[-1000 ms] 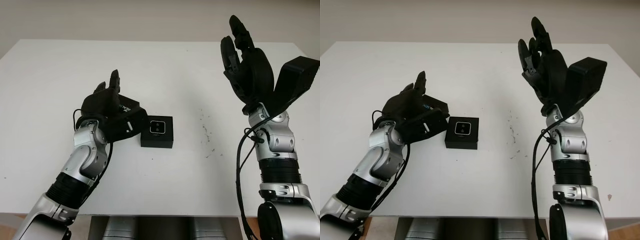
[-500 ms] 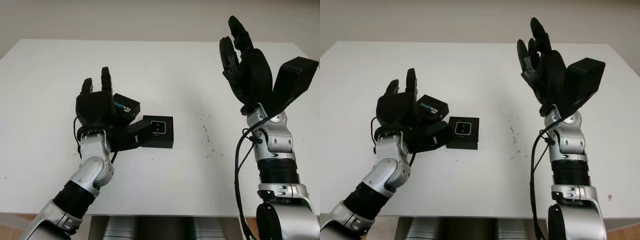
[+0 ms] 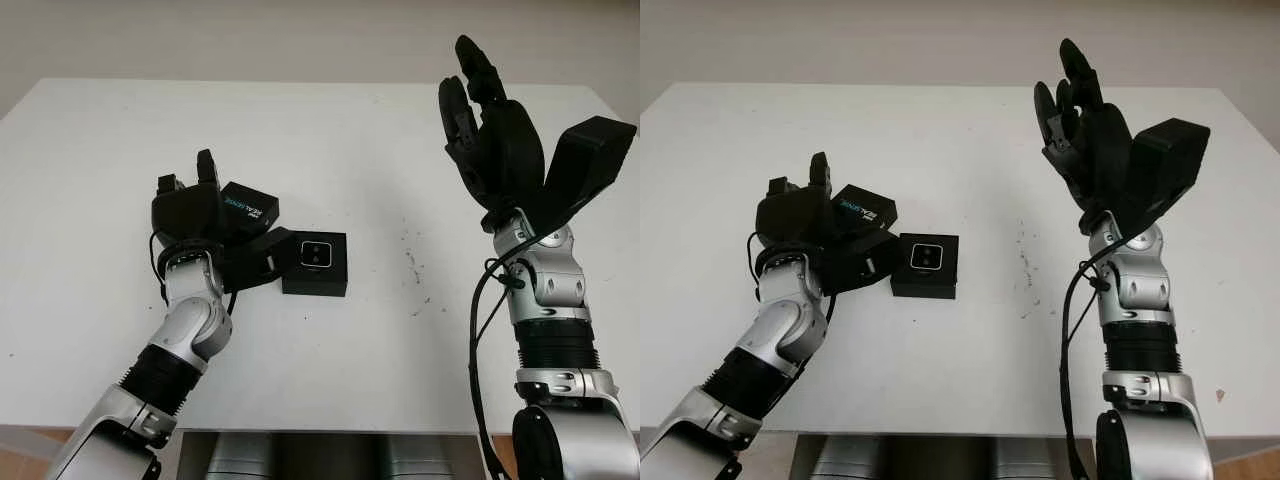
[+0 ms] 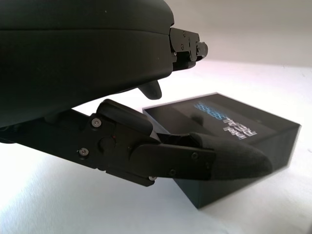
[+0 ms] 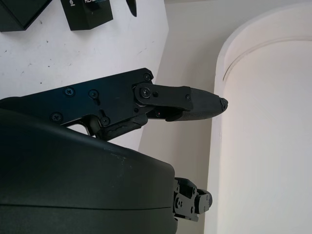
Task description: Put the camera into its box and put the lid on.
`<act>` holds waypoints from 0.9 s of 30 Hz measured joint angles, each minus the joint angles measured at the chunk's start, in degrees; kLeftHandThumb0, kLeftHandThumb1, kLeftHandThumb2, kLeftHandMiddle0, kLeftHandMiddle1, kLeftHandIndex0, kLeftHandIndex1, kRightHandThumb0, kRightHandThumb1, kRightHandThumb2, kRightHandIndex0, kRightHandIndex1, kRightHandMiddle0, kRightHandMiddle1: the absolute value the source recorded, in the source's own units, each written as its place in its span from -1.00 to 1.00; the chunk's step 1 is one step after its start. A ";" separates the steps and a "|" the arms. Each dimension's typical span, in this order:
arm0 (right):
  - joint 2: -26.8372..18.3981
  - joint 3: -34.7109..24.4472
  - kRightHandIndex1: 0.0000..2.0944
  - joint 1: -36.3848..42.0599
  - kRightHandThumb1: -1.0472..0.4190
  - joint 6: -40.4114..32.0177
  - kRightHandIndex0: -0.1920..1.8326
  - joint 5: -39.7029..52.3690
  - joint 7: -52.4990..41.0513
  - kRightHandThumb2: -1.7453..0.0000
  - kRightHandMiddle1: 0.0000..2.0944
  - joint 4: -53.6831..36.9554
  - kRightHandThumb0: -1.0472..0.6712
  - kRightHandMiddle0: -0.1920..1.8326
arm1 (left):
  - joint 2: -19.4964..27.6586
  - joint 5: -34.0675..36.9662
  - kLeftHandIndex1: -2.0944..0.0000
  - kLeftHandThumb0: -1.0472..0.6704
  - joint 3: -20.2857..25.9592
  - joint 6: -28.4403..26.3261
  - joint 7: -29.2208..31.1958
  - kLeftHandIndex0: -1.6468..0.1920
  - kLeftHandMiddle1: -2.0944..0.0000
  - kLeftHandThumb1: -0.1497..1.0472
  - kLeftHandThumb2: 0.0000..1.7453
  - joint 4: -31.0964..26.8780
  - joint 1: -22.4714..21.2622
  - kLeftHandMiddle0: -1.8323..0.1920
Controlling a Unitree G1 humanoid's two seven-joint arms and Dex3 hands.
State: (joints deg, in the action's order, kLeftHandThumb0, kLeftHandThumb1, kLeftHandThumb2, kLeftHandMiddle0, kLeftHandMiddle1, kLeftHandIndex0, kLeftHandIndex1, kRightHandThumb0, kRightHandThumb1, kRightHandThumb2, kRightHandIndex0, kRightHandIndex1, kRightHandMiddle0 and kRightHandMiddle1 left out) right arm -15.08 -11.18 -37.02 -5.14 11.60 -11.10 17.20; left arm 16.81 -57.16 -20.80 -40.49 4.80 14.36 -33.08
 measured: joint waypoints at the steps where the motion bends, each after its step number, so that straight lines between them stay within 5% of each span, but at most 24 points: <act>1: 0.02 0.00 -0.95 0.12 -1.00 -0.04 -0.95 0.03 0.13 0.50 -0.71 -0.02 -0.45 -0.96 | -0.02 0.84 0.90 -0.91 0.08 -0.02 0.74 0.79 -0.04 1.00 -0.64 -0.19 0.00 1.00; 5: 0.03 0.05 -0.95 0.49 -1.00 -0.10 -0.95 -0.02 0.34 0.49 -0.71 -0.08 -0.44 -0.98 | -0.35 3.18 0.85 -0.94 0.85 -0.25 2.70 0.75 -0.07 1.00 -0.62 -2.02 0.00 1.00; 8: 0.03 0.15 -0.95 0.54 -1.00 -0.10 -0.95 -0.09 0.34 0.49 -0.71 -0.13 -0.42 -0.97 | -0.31 4.07 0.45 -0.94 0.85 -0.09 4.16 0.96 -0.10 1.00 -0.62 -3.43 0.00 1.00; 11: 0.03 0.20 -0.95 0.55 -1.00 -0.10 -0.95 -0.23 0.34 0.49 -0.71 -0.15 -0.41 -0.96 | -0.34 4.54 0.64 -0.94 0.87 -0.33 4.96 1.00 -0.14 1.00 -0.63 -6.54 0.05 1.00; 14: 0.05 0.21 -0.95 0.55 -1.00 -0.10 -0.94 -0.35 0.35 0.49 -0.71 -0.15 -0.40 -0.96 | -0.34 4.48 0.61 -0.94 0.87 -0.44 4.98 1.00 -0.15 1.00 -0.61 -9.14 0.05 1.00; 18: 0.05 0.21 -0.95 0.55 -1.00 -0.09 -0.95 -0.31 0.29 0.49 -0.72 -0.15 -0.39 -0.96 | -0.36 4.14 0.74 -0.92 0.82 -0.95 4.98 1.00 0.16 1.00 -0.64 -9.97 0.04 1.00; 27: 0.22 0.20 -0.95 0.56 -1.00 -0.07 -0.95 -0.28 0.11 0.50 -0.70 -0.15 -0.41 -0.97 | -0.13 -4.35 0.72 -0.84 -3.97 -2.69 2.14 0.89 0.02 1.00 -0.68 -2.44 -1.52 1.00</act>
State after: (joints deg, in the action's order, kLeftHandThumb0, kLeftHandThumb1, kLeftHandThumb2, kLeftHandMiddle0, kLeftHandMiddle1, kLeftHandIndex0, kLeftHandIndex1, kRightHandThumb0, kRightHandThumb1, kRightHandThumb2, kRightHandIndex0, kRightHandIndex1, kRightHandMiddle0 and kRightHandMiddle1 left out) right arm -14.86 -10.99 -36.46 -5.21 11.31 -10.99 17.05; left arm 16.67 -61.51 -24.77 -43.18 6.94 11.92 -34.60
